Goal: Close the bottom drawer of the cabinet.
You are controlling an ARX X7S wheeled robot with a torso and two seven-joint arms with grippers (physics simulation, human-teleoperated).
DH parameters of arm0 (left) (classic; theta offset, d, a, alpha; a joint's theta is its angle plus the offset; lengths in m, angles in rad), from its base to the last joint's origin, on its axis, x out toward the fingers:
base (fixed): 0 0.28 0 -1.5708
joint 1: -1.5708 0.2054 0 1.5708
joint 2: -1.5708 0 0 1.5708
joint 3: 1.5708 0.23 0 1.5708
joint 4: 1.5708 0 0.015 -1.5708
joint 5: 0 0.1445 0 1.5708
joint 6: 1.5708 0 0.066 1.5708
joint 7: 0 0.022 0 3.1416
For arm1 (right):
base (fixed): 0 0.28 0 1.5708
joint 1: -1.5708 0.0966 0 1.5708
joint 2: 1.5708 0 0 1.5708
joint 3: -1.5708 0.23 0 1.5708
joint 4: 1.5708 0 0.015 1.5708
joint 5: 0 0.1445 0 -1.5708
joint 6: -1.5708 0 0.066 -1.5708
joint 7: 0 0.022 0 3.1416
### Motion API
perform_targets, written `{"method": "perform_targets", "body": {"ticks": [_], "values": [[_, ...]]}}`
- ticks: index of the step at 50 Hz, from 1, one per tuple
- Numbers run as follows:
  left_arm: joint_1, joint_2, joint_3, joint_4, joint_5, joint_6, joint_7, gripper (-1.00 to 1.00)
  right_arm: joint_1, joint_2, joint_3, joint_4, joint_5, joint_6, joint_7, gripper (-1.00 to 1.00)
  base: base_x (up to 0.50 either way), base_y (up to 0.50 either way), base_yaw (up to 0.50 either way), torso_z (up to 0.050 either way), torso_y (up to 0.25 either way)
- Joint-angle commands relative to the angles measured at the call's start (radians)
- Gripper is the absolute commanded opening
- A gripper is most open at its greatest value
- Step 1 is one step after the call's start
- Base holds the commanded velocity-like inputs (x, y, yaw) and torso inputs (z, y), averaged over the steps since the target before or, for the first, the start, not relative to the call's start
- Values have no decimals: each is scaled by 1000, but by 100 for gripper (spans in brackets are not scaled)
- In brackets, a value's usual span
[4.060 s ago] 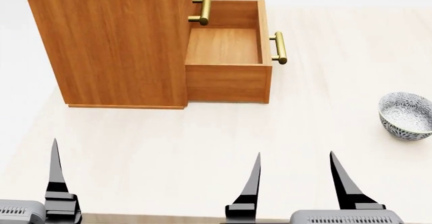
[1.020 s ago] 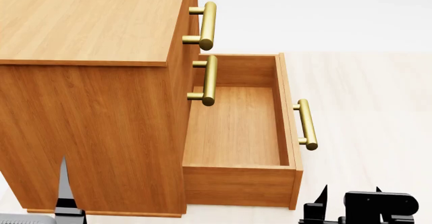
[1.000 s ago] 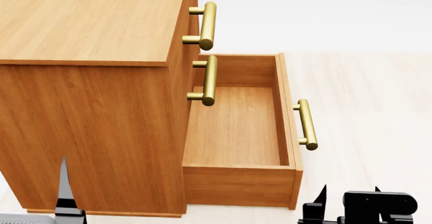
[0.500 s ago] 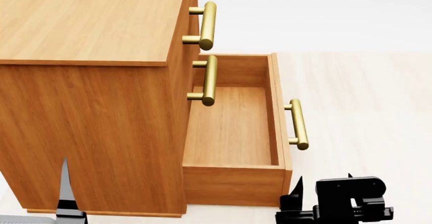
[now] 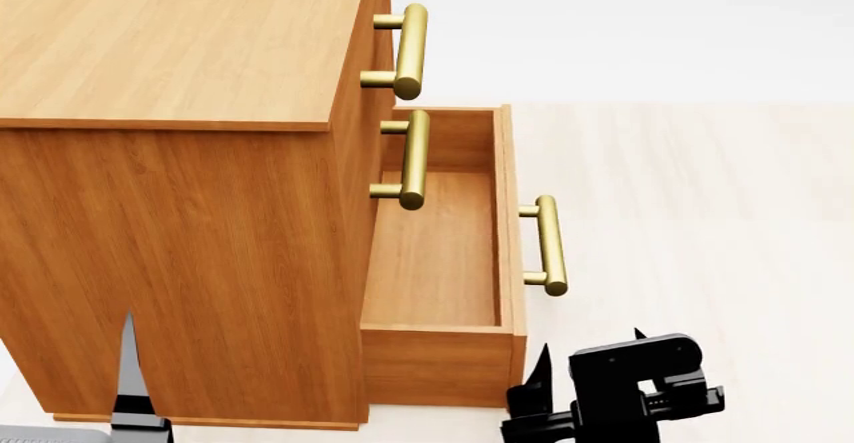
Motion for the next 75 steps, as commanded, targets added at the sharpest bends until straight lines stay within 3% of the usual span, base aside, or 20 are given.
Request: {"method": "perform_targets", "body": {"ticks": [1, 23, 48, 75], "values": [[3, -3, 6, 6, -1, -2, -5, 100, -23, -20, -22, -42, -17, 18, -21, 100, 0, 0, 0, 0, 0], [1, -9, 12, -3, -6, 7, -13, 100, -93, -48, -84, -276, -47, 140, -55, 100, 0, 0, 0, 0, 0], [4, -15, 23, 12, -9, -2, -21, 100, -43, -97, -157, -231, -59, 144, -43, 100, 0, 0, 0, 0, 0], [6, -23, 27, 7, -16, 3, -31, 100, -78, -97, -256, -449, -17, 259, -129, 100, 0, 0, 0, 0, 0]]}}
